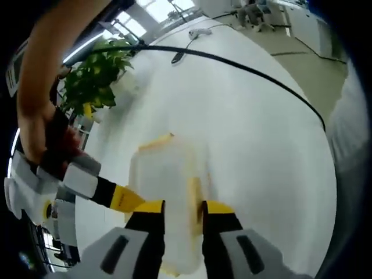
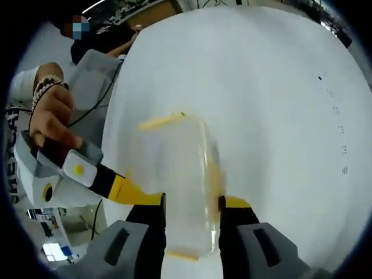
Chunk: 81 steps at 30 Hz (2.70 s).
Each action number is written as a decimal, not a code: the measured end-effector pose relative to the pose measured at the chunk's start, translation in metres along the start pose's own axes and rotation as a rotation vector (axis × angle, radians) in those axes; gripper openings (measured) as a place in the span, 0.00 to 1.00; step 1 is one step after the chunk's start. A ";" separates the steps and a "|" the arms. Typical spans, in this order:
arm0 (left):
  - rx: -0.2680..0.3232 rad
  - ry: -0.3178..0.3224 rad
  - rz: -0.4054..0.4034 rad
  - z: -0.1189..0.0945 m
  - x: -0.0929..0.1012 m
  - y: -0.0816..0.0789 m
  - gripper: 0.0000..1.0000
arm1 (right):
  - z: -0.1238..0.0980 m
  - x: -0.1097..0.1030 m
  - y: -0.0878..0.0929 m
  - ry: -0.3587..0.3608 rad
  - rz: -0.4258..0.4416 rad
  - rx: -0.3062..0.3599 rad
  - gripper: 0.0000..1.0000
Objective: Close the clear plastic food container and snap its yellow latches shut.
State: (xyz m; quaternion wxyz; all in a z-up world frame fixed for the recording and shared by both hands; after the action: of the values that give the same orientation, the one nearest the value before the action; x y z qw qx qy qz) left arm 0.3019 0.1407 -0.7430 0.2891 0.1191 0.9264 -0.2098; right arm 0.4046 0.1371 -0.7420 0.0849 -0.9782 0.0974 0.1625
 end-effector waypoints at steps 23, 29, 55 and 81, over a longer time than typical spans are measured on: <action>0.034 -0.019 -0.004 -0.002 0.002 0.001 0.19 | -0.003 -0.022 -0.001 0.119 0.005 0.013 0.34; 0.006 -0.030 -0.036 0.001 0.002 -0.003 0.21 | -0.004 -0.027 -0.002 0.216 -0.023 -0.023 0.34; 0.143 -0.052 -0.419 -0.003 0.000 -0.001 0.27 | -0.017 -0.020 0.024 0.481 0.144 0.353 0.44; 0.229 -0.216 -0.841 -0.027 0.006 0.067 0.95 | -0.014 -0.061 0.097 0.538 0.255 0.902 0.83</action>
State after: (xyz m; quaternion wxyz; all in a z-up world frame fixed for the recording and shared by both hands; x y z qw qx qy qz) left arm 0.3063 0.2127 -0.7478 0.2589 -0.2590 0.8295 -0.4217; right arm 0.3312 0.0501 -0.7212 0.4480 -0.8323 0.2935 -0.1427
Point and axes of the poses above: the point that each gripper's makers call its tool centre point, and the gripper's own axes: z roughly forward along the fingers, x roughly to its right, y roughly out of its underside, the point moved 5 cm from there along -z, roughly backward along the fingers, and after that the axes turned 7 degrees about z, right-handed, at the moved point
